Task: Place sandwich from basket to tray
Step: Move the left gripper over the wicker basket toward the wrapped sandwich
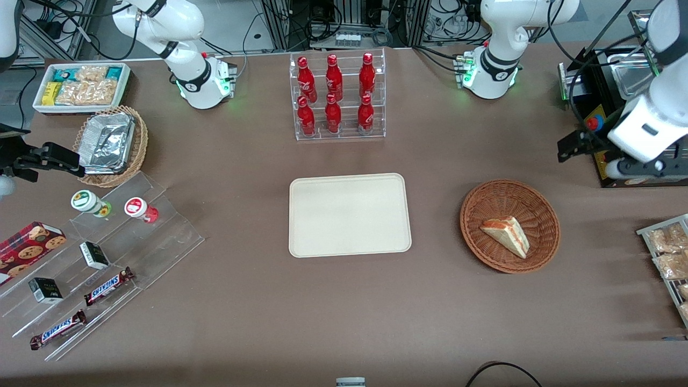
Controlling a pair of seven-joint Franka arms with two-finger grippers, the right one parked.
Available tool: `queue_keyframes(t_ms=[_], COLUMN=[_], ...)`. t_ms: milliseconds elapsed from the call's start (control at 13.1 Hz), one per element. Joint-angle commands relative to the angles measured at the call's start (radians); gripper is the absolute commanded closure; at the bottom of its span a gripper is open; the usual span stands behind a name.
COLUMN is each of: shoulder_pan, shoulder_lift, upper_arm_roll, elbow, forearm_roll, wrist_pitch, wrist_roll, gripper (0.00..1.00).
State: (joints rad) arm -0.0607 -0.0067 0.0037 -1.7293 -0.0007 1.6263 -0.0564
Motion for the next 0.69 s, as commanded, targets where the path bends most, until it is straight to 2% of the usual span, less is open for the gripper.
queue_keyframes(t_ms=[0, 457, 610], shoulder_pan=[0.021, 0.016, 0.016], shoulder_lift=[-0.010, 0.034, 0.080], upper_arm_roll=[-0.002, -0.048, -0.071], elbow=[-0.136, -0.374, -0.401], forearm_roll=[-0.007, -0.005, 0.002], wrist_pitch=[0.119, 0.536, 0.622], wrist_roll=[-0.122, -0.613, -0.697], gripper=[0.00, 0.00, 0.00])
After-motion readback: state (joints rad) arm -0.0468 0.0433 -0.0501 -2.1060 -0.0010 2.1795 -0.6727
